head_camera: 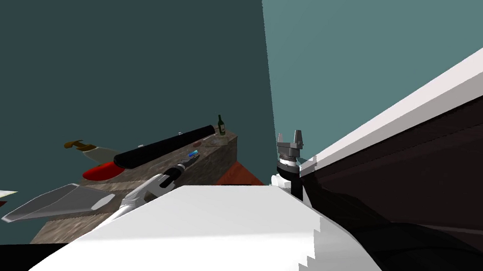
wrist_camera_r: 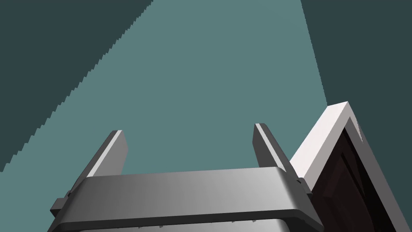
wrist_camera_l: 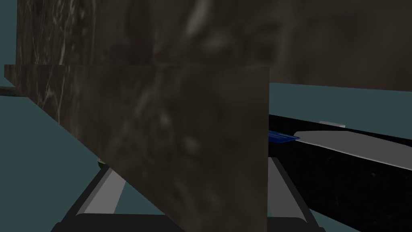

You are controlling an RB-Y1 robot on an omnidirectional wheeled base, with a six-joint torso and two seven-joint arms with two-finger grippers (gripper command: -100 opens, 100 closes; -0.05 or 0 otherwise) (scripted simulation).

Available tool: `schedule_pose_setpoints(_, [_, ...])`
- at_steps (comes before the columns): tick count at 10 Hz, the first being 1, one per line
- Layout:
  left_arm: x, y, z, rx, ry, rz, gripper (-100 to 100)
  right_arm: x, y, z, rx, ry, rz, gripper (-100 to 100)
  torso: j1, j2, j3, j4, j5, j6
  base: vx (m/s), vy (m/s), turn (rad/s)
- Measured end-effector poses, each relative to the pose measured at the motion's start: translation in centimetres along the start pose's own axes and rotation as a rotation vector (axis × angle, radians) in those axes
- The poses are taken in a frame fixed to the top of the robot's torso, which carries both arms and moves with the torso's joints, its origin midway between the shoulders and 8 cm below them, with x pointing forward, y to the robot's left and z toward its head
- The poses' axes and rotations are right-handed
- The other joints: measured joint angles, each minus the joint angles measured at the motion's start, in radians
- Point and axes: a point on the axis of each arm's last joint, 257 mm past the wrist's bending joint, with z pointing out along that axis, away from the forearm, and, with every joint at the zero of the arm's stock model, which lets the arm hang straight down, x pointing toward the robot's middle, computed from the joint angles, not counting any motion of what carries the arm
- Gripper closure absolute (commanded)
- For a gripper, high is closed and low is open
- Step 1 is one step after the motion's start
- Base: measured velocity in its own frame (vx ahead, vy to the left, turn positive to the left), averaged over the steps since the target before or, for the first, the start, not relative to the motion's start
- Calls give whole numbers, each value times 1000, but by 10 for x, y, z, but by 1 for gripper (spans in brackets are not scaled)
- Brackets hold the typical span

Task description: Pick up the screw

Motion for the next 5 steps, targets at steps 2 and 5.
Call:
schedule_pose_setpoints(2, [-3, 6, 14, -18, -6, -4, -100, 0, 0, 0, 0, 0, 0, 0, 0, -2, -1, 0, 0, -1, -73, 39, -60])
schedule_pose_setpoints(5, [-6, 10, 34, -48, -10, -13, -100, 0, 0, 0, 0, 0, 0, 0, -1, -2, -1, 0, 0, -1, -87, 47, -72])
